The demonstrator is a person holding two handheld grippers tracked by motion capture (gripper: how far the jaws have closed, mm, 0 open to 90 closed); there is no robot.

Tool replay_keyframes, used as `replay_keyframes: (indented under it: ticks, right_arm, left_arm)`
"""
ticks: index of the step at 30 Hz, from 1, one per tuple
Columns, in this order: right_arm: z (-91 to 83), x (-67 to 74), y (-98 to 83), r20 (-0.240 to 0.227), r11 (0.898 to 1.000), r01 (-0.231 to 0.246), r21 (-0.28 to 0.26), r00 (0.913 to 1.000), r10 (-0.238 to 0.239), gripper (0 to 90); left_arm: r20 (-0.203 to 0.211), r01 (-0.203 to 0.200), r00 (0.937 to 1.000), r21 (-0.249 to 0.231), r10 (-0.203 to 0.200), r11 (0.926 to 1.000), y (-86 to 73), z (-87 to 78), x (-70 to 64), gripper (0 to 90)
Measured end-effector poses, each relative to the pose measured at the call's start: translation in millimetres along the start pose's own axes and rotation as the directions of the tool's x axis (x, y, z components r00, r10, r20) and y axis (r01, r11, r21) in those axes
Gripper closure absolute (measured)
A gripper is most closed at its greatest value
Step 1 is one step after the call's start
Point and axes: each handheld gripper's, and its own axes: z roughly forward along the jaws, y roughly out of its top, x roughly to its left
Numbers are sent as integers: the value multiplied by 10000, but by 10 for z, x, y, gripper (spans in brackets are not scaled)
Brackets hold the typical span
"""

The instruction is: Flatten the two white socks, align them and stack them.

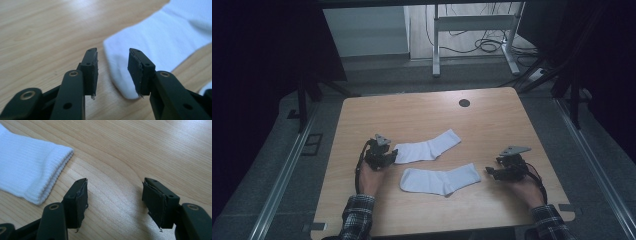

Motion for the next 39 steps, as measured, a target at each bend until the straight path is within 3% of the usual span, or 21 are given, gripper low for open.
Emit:
replay_keyframes:
  ticks: [3, 6, 11, 18, 22, 24, 28, 32, 39]
  right_arm:
    - [-1, 1, 7, -2, 10000, 1, 62, 10000, -1, 374]
    - [0, 0, 9, 11, 10000, 15, 68, 10000, -15, 374]
    - [0, -3, 17, -4, 9999, 9, 116, 10000, -9, 380]
    - [-10, -30, 53, -133, 9993, -329, 176, 9994, 331, 410]
    - [-21, -47, 102, -228, 9987, -513, -9, 9984, 513, 417]
    - [-17, -45, 140, -307, 9986, -536, -32, 9981, 534, 421]
    - [8, -26, 249, -335, 9991, -398, -168, 9987, 392, 438]
    - [53, -7, 383, -348, 9989, -360, -297, 9988, 349, 468]
    - [226, 41, 628, -615, 9979, -491, -422, 9970, 464, 545]
  left_arm:
    - [-221, 85, 9997, 8, -85, 10000, -21, 26, 37, 588]
    - [-165, 444, 9989, -66, -445, 9990, -62, 78, 87, 587]
    - [-229, 501, 9985, 126, -498, 9987, -113, 153, 123, 578]
    - [-25, 519, 9986, -24, -519, 9986, -178, 192, 134, 556]
    - [261, 799, 9965, -289, -791, 9964, -230, 202, 177, 552]
    - [325, 957, 9950, -257, -948, 9951, -234, 202, 188, 545]
    - [245, 838, 9962, -266, -831, 9961, -233, 202, 175, 546]
    - [371, 971, 9947, -206, -963, 9951, -234, 202, 197, 543]
    - [360, 975, 9947, -204, -967, 9950, -234, 203, 197, 540]
